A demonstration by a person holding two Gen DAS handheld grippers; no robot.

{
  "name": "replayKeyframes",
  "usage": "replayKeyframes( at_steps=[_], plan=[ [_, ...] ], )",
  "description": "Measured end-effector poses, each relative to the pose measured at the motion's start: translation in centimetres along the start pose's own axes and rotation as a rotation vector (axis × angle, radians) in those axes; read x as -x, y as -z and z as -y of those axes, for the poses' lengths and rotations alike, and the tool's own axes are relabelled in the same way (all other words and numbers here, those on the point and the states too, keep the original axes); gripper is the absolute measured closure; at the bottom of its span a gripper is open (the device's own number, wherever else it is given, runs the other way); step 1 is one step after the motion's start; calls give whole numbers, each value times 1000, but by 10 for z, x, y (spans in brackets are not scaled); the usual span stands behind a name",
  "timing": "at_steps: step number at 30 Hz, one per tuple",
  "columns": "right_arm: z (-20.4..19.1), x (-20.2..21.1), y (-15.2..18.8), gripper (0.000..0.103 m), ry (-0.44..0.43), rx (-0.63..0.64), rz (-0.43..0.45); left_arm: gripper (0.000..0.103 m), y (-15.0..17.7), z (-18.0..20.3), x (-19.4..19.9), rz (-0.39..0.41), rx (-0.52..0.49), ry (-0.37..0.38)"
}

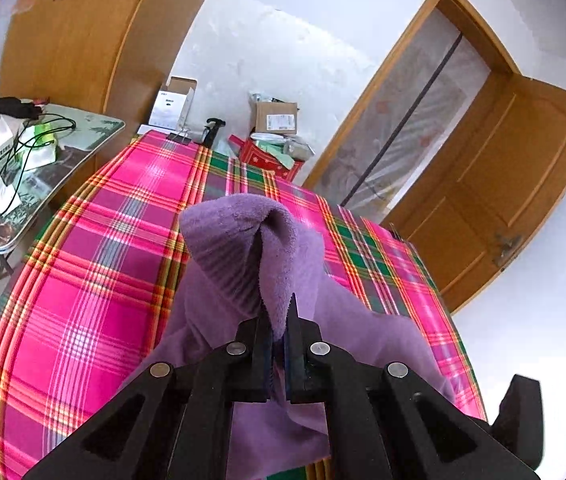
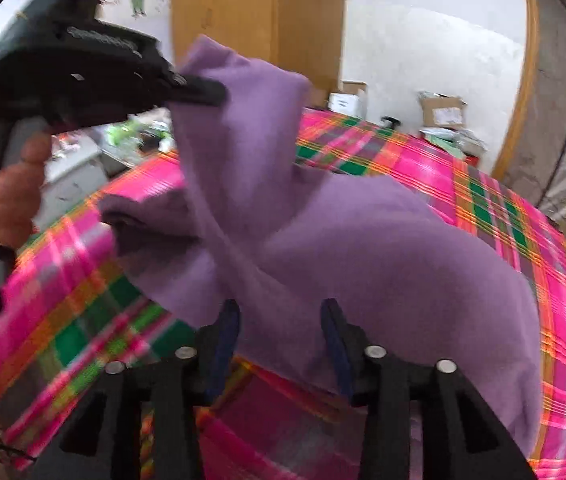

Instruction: Fold clothes

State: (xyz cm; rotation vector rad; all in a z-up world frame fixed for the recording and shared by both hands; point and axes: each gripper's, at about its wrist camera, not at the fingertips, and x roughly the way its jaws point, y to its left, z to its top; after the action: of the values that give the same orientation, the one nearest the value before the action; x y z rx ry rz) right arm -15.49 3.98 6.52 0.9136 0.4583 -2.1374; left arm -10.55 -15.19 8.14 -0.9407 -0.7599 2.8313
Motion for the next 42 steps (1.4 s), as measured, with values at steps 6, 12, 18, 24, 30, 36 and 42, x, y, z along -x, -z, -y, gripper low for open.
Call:
replayKeyframes(
  at_steps=[6, 12, 18, 24, 30, 36, 42],
  plan=[
    [29, 11, -20, 99, 82, -81, 65, 100, -9, -5, -5, 24, 5, -23],
    [45, 17, -65, 100, 173, -126, 147, 100, -18, -15, -15, 21, 26, -37],
    [49, -5, -108, 100, 236, -112, 152, 100, -30, -24, -33, 9, 33, -53],
    [59, -40, -131, 100, 257, -150, 109, 100, -38, -36, -50, -3, 54, -69],
    [68, -65, -146, 100, 272, -207, 67, 99, -39, -45, -66, -35, 65, -79],
    [74, -86, -166, 100, 294, -220, 29, 98, -46, -41, -70, -52, 41, -70],
    [75, -114, -172, 100, 282, -234, -38, 98, -44, -39, -68, -73, 7, -70]
  ],
)
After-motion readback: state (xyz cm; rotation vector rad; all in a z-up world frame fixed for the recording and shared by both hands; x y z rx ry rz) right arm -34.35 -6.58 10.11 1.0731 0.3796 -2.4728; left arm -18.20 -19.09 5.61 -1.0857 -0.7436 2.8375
